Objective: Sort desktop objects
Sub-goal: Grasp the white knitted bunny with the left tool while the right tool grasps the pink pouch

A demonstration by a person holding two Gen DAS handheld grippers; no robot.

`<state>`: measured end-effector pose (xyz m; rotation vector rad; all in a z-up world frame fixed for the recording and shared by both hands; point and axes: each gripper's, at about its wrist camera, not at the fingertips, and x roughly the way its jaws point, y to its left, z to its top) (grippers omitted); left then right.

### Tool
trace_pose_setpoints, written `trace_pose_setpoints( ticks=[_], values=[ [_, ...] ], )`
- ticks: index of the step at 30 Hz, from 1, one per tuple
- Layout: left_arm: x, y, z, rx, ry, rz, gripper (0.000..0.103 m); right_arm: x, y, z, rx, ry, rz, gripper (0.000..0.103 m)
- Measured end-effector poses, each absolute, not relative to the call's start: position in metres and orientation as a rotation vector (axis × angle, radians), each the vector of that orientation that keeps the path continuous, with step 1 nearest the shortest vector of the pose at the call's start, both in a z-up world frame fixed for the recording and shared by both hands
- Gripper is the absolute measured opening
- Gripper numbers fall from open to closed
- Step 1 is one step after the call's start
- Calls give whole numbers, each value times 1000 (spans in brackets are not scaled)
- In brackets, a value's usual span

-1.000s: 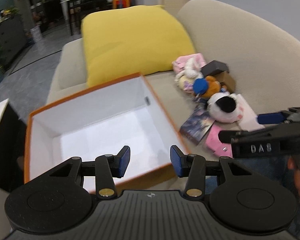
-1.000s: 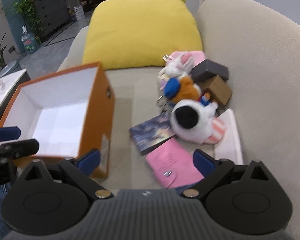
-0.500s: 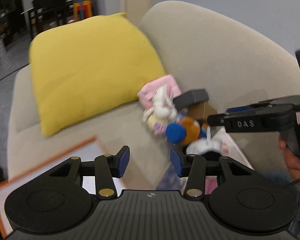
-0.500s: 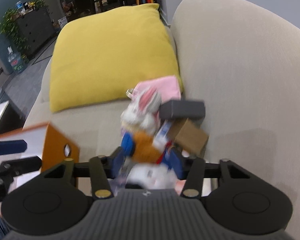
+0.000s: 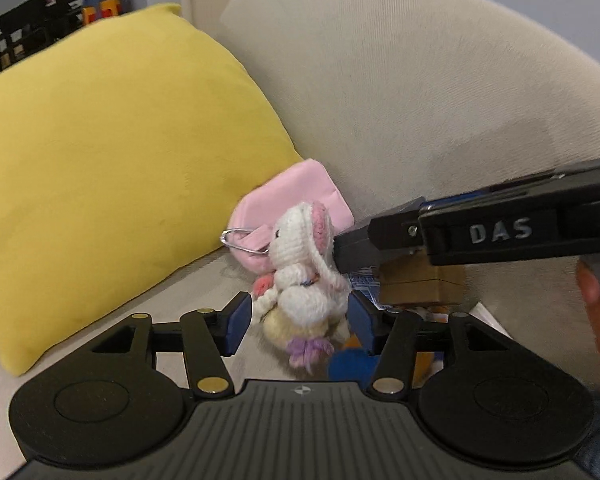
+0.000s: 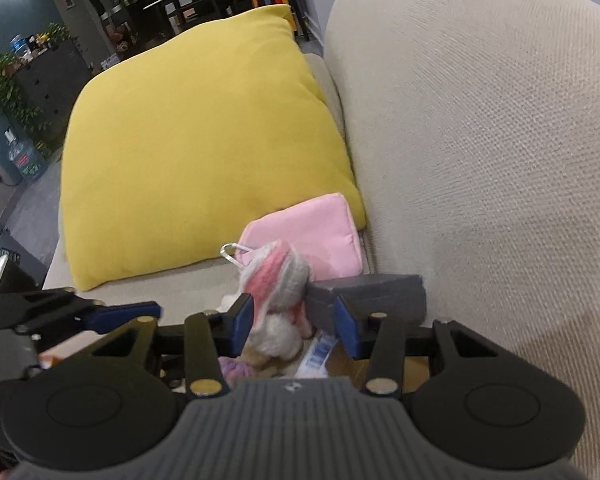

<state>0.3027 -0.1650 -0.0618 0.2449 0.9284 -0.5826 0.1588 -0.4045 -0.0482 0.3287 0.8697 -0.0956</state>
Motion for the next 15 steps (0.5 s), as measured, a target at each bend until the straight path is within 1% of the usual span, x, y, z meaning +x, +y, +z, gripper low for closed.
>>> trace_pose_setpoints(
  ticks=[3, 4, 5, 7, 11, 13, 15],
  values=[
    [318, -173, -78, 262, 959, -586, 64, 166, -411, -53, 337, 871, -108, 49],
    [322, -176, -82, 269, 967, -588, 65, 169, -414, -55, 344, 872, -109, 51],
    [326, -178, -86, 272, 977, -595, 68, 173, -416, -56, 351, 874, -109, 52],
    [331, -182, -92, 277, 996, -602, 68, 178, -418, -60, 352, 880, -113, 52],
    [341, -185, -101, 253, 1023, -627, 73, 182, -417, -65, 339, 881, -117, 53],
    [343, -186, -103, 247, 1022, -634, 73, 183, -418, -63, 338, 878, -114, 53],
    [343, -185, -104, 241, 1021, -640, 70, 185, -419, -63, 342, 876, -111, 53]
  ],
)
